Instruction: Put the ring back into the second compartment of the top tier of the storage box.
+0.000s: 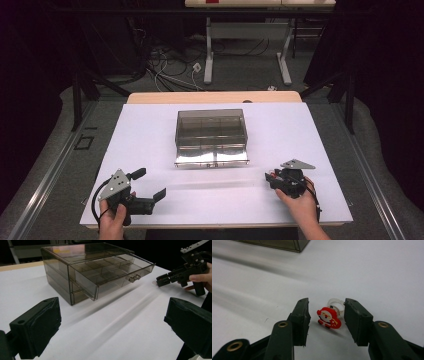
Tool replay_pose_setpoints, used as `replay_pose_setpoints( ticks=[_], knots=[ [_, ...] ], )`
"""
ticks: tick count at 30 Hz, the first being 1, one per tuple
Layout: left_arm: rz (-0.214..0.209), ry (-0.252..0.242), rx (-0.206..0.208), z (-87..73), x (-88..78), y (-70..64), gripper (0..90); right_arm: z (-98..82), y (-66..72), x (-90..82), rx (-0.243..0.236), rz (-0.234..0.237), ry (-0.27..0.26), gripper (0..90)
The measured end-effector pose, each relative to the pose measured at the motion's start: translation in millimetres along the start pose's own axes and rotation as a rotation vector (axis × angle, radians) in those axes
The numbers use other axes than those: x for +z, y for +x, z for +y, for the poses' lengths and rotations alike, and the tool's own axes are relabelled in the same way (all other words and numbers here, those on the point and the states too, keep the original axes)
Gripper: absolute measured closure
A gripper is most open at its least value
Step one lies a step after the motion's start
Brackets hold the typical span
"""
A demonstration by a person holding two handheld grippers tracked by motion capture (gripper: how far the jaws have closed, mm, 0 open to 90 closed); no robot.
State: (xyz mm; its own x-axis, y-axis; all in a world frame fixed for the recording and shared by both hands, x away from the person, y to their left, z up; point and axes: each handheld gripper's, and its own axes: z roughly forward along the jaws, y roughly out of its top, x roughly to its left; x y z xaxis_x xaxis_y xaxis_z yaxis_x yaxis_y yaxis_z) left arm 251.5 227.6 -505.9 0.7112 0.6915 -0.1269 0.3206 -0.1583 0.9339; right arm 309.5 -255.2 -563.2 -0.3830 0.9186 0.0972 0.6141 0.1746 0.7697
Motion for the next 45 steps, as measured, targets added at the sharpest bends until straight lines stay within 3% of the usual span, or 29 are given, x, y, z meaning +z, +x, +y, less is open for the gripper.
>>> replay_pose_setpoints(
  ticks=[17, 45],
  knots=[
    [0.002, 0.006, 0.003, -0.4, -0.1, 0.7, 0.0, -0.7, -1.0, 0.0, 0.014, -0.015, 0.015, 65.4],
    [0.002, 0.006, 0.004, -0.6, -0.1, 0.8, 0.0, -0.3, -0.4, -0.6, 0.017, -0.021, 0.020, 68.7]
  ],
)
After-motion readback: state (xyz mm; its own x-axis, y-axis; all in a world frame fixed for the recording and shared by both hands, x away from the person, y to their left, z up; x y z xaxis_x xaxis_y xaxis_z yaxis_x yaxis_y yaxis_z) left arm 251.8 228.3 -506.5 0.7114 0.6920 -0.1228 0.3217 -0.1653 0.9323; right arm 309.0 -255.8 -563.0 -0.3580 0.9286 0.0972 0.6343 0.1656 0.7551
